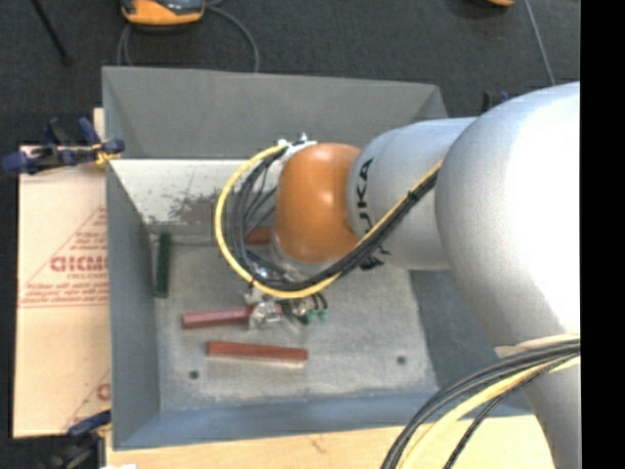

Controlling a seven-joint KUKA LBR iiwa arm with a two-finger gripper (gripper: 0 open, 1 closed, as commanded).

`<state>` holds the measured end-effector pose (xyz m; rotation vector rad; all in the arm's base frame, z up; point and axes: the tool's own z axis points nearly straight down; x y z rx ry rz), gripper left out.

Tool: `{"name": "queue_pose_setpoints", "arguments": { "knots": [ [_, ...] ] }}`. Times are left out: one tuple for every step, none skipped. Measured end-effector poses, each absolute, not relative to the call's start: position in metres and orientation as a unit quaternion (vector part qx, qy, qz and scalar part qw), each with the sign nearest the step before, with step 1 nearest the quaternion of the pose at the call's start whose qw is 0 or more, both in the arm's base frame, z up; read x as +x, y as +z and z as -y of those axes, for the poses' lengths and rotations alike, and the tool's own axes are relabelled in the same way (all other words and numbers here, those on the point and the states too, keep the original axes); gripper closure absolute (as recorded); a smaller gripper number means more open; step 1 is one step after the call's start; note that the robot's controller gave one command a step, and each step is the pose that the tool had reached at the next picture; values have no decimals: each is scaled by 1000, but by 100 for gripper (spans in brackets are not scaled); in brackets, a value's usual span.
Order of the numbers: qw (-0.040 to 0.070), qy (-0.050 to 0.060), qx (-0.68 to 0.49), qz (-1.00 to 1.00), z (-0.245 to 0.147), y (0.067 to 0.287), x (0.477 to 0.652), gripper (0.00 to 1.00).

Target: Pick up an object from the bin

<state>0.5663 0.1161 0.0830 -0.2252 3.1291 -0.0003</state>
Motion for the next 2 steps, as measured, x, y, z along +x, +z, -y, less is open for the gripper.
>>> {"name": "queue_pose_setpoints", "arguments": {
  "knots": [
    [8,0,-147,-989,-157,97,571,100],
    [3,-1,-149,-989,-77,220,555,100]
  ]
}}
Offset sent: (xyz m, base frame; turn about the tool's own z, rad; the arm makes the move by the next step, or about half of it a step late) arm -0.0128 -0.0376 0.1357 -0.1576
